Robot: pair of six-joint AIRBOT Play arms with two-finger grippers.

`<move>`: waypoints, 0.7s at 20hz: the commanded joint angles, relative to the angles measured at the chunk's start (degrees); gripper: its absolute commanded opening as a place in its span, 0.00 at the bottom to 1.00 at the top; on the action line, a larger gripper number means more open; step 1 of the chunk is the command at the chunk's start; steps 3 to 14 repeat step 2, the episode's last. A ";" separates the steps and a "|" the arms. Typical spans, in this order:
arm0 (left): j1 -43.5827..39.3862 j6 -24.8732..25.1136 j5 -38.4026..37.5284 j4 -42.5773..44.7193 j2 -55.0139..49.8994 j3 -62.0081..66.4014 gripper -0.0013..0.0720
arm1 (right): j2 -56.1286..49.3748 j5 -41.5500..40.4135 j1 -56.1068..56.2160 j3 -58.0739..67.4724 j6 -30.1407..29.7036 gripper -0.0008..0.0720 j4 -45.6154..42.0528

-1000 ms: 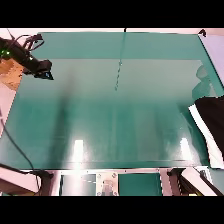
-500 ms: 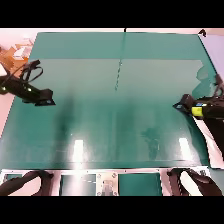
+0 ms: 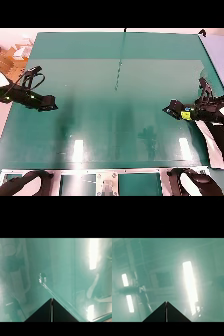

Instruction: Fold the shirts.

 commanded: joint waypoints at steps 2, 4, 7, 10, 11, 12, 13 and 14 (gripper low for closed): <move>0.02 0.11 0.22 -0.11 0.15 -0.22 0.06 | 0.07 -0.15 0.28 -0.11 0.04 0.03 0.00; 0.02 0.11 0.22 -0.11 0.15 -0.22 0.06 | 0.07 -0.15 0.28 -0.11 0.04 0.03 0.00; 0.02 0.11 0.22 -0.11 0.15 -0.22 0.06 | 0.07 -0.15 0.28 -0.11 0.04 0.03 0.00; 0.02 0.11 0.22 -0.11 0.15 -0.22 0.06 | 0.07 -0.15 0.28 -0.11 0.04 0.03 0.00; 0.02 0.11 0.22 -0.11 0.15 -0.22 0.06 | 0.07 -0.15 0.28 -0.11 0.04 0.03 0.00; 0.02 0.11 0.22 -0.11 0.15 -0.22 0.06 | 0.07 -0.15 0.28 -0.11 0.04 0.03 0.00; 0.02 0.11 0.22 -0.11 0.15 -0.22 0.06 | 0.07 -0.15 0.28 -0.11 0.04 0.03 0.00; 0.02 0.11 0.22 -0.11 0.15 -0.22 0.06 | 0.07 -0.15 0.28 -0.11 0.04 0.03 0.00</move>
